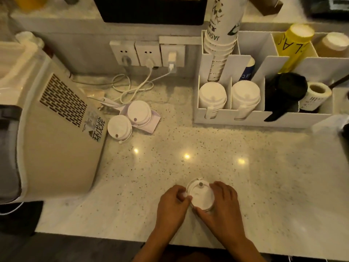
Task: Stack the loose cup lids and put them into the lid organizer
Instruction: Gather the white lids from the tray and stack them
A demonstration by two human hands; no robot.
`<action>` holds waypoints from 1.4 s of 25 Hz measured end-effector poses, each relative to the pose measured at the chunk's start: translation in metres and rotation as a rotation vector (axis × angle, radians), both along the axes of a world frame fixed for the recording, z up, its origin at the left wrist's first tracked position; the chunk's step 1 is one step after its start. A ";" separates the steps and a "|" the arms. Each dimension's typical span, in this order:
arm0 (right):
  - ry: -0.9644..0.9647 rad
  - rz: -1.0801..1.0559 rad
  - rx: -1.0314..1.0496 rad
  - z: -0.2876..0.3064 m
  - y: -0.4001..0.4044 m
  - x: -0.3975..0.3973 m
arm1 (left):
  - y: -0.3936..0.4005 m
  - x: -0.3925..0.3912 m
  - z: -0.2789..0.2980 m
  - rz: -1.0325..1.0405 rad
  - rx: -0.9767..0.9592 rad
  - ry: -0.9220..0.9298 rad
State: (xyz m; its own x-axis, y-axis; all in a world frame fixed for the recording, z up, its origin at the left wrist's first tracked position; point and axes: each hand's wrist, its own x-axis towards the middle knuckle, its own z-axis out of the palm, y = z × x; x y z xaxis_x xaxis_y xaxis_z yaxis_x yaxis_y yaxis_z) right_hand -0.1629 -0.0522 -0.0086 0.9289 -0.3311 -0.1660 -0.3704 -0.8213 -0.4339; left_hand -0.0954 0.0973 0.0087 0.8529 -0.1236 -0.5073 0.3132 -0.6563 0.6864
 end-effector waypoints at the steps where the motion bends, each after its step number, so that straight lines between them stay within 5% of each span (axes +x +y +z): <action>1: 0.011 -0.010 0.008 0.001 0.000 0.000 | 0.000 0.000 0.000 -0.008 0.006 0.003; 6: 0.010 0.011 -0.049 0.008 0.009 0.019 | 0.007 0.012 0.008 0.040 -0.071 0.057; 13: -0.059 0.063 0.449 0.061 0.064 0.139 | 0.066 0.082 0.017 0.412 -0.004 -0.331; 17: -0.023 0.079 0.588 0.077 0.094 0.215 | 0.092 0.137 0.007 0.604 0.021 -0.334; 25: 0.028 0.166 0.542 0.055 0.143 0.311 | 0.088 0.185 -0.008 0.672 -0.025 -0.309; 35: 0.046 0.154 0.462 0.052 0.151 0.318 | 0.091 0.181 0.004 0.720 -0.167 -0.321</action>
State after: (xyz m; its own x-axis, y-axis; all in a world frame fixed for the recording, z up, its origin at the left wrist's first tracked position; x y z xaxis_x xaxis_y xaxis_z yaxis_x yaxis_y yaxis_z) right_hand 0.1551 0.0990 0.0438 0.9494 -0.0723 -0.3057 -0.2873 -0.5932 -0.7520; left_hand 0.0858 0.1883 0.0122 0.8529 0.4596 -0.2477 0.3915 -0.2492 0.8858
